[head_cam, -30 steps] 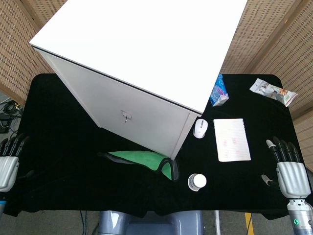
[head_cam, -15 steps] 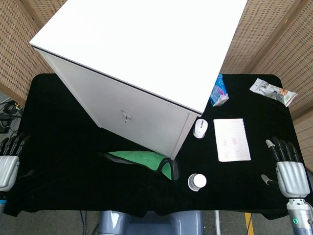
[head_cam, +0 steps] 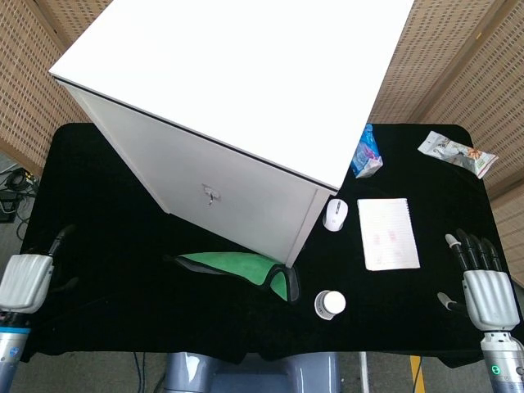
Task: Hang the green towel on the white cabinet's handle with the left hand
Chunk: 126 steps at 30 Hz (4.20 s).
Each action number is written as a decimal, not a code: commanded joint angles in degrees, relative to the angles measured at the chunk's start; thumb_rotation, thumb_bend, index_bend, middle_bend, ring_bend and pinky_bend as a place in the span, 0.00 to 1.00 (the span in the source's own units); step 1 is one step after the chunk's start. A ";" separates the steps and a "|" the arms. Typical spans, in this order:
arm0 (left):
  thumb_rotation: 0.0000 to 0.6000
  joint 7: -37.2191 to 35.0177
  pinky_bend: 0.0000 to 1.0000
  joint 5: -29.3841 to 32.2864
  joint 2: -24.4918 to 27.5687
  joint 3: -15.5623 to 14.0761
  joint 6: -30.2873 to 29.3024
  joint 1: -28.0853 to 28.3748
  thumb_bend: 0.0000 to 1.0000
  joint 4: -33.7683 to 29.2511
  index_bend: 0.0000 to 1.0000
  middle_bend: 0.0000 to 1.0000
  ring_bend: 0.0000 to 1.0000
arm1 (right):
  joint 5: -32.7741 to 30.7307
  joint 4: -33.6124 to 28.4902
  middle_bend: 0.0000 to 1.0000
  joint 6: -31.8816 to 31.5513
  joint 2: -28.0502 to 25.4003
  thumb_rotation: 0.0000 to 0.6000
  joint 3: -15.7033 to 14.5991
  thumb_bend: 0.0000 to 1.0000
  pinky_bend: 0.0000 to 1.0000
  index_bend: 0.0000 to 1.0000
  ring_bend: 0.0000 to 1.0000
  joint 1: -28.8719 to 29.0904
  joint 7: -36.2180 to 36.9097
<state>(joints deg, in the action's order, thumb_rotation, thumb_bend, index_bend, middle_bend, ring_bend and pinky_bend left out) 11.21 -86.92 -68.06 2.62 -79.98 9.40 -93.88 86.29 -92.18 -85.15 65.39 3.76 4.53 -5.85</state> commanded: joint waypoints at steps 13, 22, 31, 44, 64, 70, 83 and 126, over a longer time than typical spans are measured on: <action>1.00 19.12 0.65 12.52 -13.04 2.70 19.50 13.16 0.18 -1.84 0.24 0.87 0.77 | -0.28 -0.29 0.00 -0.53 -1.04 1.00 0.45 0.13 0.00 0.01 0.00 -0.22 2.64; 1.00 28.30 0.65 17.88 -23.25 4.34 20.71 18.37 0.23 3.32 0.34 0.87 0.77 | -0.48 -0.49 0.00 -0.98 -1.82 1.00 0.76 0.13 0.00 0.01 0.00 -0.48 4.76; 1.00 34.36 0.65 23.15 -28.05 4.63 21.18 21.69 0.23 6.21 0.33 0.87 0.77 | -0.79 -0.55 0.00 -1.36 -2.58 1.00 1.15 0.13 0.00 0.01 0.00 -0.70 6.94; 1.00 36.72 0.65 24.65 -33.76 3.08 19.57 23.90 0.23 10.75 0.30 0.87 0.77 | -0.87 -0.17 0.00 -2.01 -3.38 1.00 1.67 0.13 0.00 0.02 0.00 -0.97 10.70; 1.00 37.89 0.65 22.36 -39.79 2.41 17.42 26.37 0.37 19.53 0.36 0.87 0.77 | -1.17 -0.14 0.00 -1.77 -3.80 1.00 1.85 0.13 0.00 0.02 0.00 -1.04 12.06; 1.00 38.05 0.65 21.49 -40.61 1.82 16.81 26.35 0.45 21.18 0.46 0.88 0.77 | -1.13 -0.22 0.00 -1.94 -3.94 1.00 1.90 0.13 0.00 0.02 0.00 -1.12 12.42; 1.00 33.64 0.65 7.91 -32.55 -2.73 7.46 23.98 0.55 15.26 0.70 0.88 0.77 | -1.16 -0.35 0.00 -2.39 -4.37 1.00 2.14 0.13 0.00 0.02 0.00 -1.32 13.21; 1.00 36.16 0.65 -30.74 -13.03 2.80 -0.58 31.37 0.49 2.41 0.89 0.88 0.77 | -1.01 -0.84 0.00 -2.99 -4.33 1.00 2.34 0.13 0.00 0.02 0.00 -1.53 12.57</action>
<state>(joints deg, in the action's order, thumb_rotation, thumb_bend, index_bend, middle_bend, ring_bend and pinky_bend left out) 46.79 -117.73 -80.62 4.92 -81.36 40.38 -90.79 85.29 -93.02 -88.14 61.06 6.11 3.00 6.72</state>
